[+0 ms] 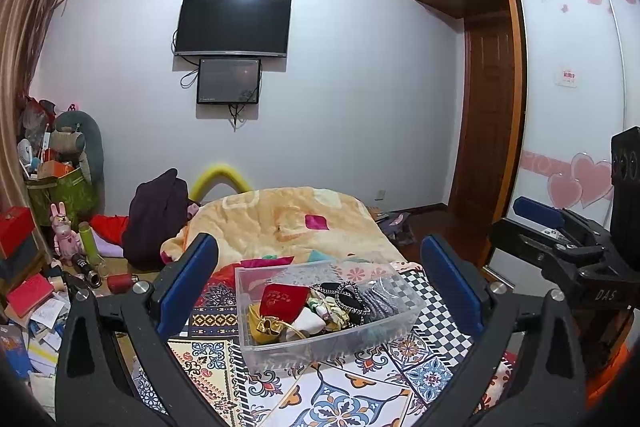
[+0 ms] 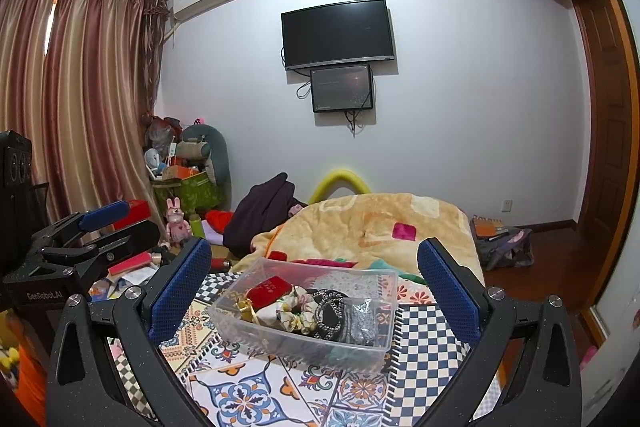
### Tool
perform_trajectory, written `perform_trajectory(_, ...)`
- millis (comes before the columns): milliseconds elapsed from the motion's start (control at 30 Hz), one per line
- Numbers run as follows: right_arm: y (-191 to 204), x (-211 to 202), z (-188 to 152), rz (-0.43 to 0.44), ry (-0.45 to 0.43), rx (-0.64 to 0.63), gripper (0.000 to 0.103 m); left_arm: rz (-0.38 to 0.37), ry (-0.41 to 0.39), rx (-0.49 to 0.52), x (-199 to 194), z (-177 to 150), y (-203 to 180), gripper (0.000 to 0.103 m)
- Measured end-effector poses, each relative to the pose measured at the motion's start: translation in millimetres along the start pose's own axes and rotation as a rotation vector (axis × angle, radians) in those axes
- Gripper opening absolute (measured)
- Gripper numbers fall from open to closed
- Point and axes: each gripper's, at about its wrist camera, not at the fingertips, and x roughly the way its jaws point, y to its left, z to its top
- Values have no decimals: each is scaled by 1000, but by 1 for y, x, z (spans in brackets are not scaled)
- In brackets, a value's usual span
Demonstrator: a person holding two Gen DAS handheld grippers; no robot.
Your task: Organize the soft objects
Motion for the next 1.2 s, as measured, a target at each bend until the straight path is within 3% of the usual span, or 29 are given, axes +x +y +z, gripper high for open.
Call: perform_trajectory(1200,1,-3,1,-6,0,-4,103,-12,17,-13,3,-1,-2,103)
